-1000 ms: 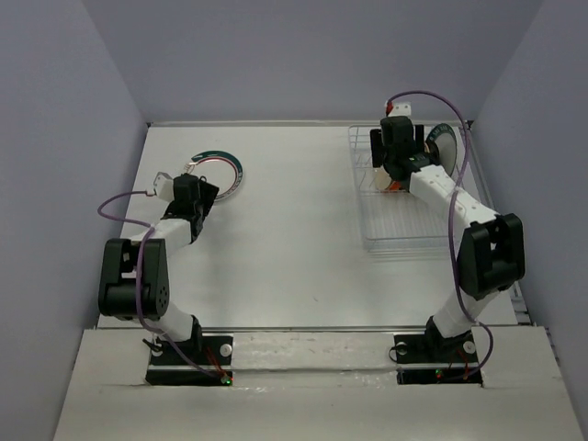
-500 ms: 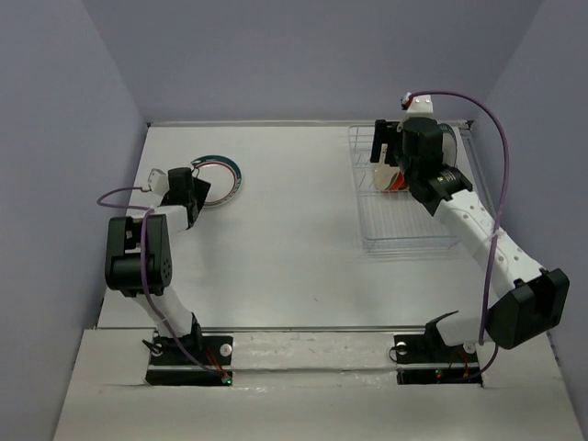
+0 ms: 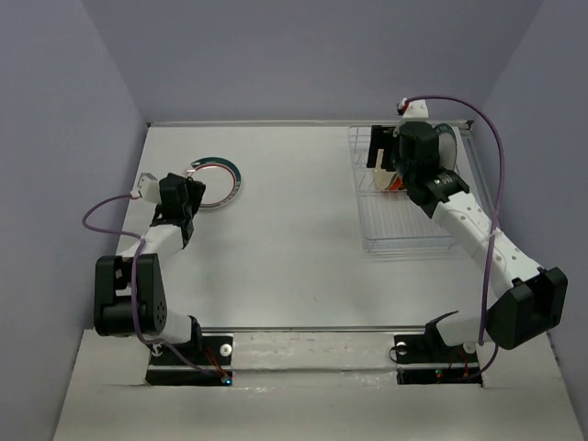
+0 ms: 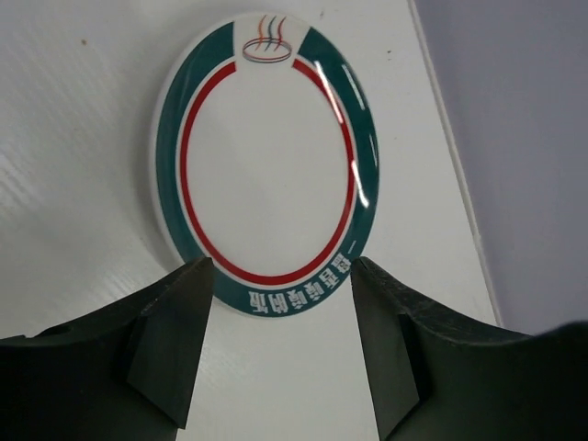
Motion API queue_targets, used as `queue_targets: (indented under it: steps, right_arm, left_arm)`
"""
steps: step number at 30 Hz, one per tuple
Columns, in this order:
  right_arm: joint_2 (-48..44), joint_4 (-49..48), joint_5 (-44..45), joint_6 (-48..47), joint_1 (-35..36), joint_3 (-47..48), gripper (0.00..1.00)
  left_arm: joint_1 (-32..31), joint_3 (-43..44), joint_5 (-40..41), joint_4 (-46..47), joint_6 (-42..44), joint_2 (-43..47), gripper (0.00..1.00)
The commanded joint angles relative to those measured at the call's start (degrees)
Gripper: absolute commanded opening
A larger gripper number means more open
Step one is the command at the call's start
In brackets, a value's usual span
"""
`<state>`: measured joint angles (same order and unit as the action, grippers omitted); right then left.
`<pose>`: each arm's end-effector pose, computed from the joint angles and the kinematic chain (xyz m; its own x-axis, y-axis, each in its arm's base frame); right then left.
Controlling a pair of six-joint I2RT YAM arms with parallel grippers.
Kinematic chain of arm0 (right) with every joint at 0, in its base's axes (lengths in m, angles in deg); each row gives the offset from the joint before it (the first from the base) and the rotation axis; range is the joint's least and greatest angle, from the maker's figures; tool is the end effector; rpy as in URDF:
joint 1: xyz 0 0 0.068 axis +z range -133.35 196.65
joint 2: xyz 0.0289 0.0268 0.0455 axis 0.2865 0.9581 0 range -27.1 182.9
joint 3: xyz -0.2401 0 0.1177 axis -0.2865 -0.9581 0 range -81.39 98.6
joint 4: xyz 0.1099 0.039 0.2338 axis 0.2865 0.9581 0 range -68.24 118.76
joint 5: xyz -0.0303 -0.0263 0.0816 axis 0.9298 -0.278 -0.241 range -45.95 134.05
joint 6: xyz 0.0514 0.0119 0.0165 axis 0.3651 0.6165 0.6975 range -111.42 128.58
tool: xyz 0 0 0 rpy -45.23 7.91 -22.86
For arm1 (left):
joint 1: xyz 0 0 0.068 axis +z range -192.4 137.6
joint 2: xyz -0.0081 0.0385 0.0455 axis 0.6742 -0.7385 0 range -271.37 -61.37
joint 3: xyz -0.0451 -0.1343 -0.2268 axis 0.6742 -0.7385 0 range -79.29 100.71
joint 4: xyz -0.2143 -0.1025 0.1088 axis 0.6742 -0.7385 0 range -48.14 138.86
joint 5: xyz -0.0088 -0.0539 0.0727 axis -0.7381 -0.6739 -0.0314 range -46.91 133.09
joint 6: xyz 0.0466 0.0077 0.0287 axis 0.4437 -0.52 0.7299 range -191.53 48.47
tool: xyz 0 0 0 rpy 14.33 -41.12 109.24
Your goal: Load the plates into the dish rack
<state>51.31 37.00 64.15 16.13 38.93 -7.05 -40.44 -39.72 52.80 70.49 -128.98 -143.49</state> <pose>0.3007 0.1094 0.3730 -0.3106 0.0061 -0.9505 -0.0153 0.9998 0.0114 0.3089 0.0169 0.2085 -0.0310 -0.8323 -0.5534 -0.4036 0.5170 -0.7549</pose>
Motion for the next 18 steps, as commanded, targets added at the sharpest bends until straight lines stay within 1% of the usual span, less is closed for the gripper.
queue_targets:
  steps: [1, 5, 9, 11, 13, 14, 15, 17, 18]
  right_arm:
    - [-1.9, -2.3, -1.5, 0.9, 0.7, -1.7, 0.87]
    - [-4.0, -2.6, -2.8, 1.2, 0.7, -2.4, 0.87]
    - [-6.1, -2.9, -5.7, 2.3, 1.3, -3.2, 0.87]
    - [-7.0, -4.0, -8.7, 3.3, 1.9, -4.1, 0.87]
    - [-7.6, -4.8, -10.3, 3.9, 1.9, -4.6, 0.87]
    - [-7.7, -5.3, -11.6, 4.3, 2.7, -4.8, 0.87]
    - [-7.7, -5.5, -12.3, 4.9, 2.7, -4.9, 0.87]
    - [-7.5, -6.4, -14.5, 5.6, 4.8, -5.4, 0.87]
    - [-7.2, -7.1, -15.4, 6.4, 5.5, -5.7, 0.87]
  left_arm:
    - [0.1, -3.2, 2.8, 0.4, -0.8, -0.6, 0.71]
    - [0.3, -2.6, 1.6, 0.6, -2.0, -5.1, 0.69]
    - [1.8, -0.9, -1.3, 4.4, -3.3, -9.9, 0.65]
    - [2.5, 0.8, -4.1, 7.1, -3.7, -13.3, 0.58]
    - [2.6, 2.6, -4.9, 7.5, -3.6, -15.6, 0.53]
    - [2.6, 3.2, -5.2, 7.9, -3.7, -17.6, 0.49]
    - [2.6, 4.4, -6.0, 8.8, -3.5, -18.4, 0.39]
    - [2.9, 5.3, -6.9, 9.5, -3.2, -20.4, 0.24]
    - [3.1, 5.3, -8.6, 11.3, -3.0, -20.7, 0.06]
